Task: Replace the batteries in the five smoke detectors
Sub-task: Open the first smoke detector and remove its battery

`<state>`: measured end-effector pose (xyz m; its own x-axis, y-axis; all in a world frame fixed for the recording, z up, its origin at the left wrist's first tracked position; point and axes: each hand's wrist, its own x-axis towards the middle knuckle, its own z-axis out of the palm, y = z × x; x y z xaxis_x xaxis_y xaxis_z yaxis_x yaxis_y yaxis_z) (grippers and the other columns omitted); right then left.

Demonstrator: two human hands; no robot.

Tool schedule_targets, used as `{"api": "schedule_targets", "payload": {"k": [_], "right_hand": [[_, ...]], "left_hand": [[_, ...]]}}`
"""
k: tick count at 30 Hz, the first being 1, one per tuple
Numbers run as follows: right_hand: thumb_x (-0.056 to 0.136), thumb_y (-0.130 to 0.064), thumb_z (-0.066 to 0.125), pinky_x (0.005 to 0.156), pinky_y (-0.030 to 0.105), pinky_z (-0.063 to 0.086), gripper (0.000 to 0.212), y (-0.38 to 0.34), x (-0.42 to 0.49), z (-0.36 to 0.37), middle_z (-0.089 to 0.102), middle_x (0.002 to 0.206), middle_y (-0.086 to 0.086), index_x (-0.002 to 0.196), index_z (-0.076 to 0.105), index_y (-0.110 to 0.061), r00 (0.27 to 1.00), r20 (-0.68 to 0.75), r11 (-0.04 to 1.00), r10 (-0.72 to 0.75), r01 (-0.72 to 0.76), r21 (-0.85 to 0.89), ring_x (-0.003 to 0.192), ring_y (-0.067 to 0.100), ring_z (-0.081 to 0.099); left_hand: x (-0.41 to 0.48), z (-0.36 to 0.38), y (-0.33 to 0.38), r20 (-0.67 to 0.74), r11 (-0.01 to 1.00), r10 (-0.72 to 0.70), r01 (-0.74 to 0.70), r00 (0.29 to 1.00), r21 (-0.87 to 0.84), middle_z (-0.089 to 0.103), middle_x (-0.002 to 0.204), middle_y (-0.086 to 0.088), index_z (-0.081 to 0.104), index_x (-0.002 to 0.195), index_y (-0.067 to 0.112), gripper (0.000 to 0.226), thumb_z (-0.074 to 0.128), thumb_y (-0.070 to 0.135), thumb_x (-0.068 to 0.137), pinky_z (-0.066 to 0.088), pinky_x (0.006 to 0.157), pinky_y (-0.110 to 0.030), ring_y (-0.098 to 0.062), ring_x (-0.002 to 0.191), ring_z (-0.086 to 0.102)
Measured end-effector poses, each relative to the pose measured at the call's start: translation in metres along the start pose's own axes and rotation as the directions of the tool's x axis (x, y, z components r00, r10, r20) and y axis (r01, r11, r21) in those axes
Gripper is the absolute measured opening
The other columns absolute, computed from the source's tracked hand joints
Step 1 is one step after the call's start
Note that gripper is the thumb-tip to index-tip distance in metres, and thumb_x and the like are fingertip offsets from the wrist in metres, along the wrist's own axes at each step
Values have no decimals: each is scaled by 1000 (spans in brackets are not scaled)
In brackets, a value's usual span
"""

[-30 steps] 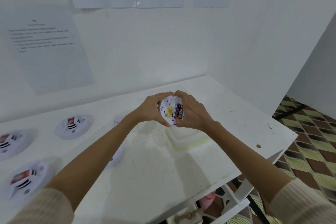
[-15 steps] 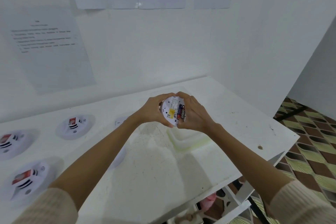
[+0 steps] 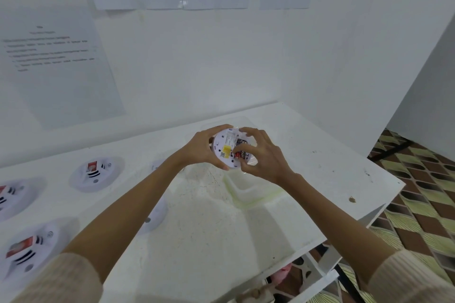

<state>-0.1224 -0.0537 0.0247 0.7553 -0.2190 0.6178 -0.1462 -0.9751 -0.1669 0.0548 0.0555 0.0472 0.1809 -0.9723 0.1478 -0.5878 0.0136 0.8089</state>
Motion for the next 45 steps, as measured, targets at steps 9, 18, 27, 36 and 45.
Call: {"api": "schedule_targets", "payload": {"k": [9,18,27,36,45], "right_hand": [[80,-17,60,50,24,46,16,8,3,-1,62,109,0,94,66,-20,990,4,989,-139,139,-52,104,13,44],[98,-18,43,51,22,52,12,1,9,-18,62,87,1,96,54,-13,711,-25,503,703,-472,724,68,5,60],[90,-17,44,81,30,44,26,-5,-7,-10,65,110,2,106,64,-11,668,372,719,645,-695,2,101,23,59],[94,-14,48,61,28,53,18,-15,-1,-13,61,100,4,110,56,-19,857,112,756,503,-499,423,76,18,63],[92,-12,52,65,29,55,13,-21,-5,-10,64,97,-2,102,60,-10,842,-3,718,540,-458,525,83,19,64]], "left_hand": [[3,-4,-1,15,1000,-14,14,1000,-13,60,120,15,48,130,34,101,89,37,38,52,88,-24,-5,109,57],[-7,-10,-5,-12,997,-48,47,999,-63,58,123,11,47,132,33,99,90,21,44,52,81,-18,-9,113,54],[-14,-6,-4,-30,992,-48,44,998,-118,57,124,10,48,130,33,97,90,18,43,53,79,-20,-12,114,53],[-12,7,7,-37,998,5,-8,999,-62,57,125,10,47,133,29,99,90,23,43,53,87,-26,-9,114,54],[-15,7,12,-81,998,16,-20,997,-59,57,125,12,47,132,31,103,90,31,38,52,86,-22,-6,112,54]]}}
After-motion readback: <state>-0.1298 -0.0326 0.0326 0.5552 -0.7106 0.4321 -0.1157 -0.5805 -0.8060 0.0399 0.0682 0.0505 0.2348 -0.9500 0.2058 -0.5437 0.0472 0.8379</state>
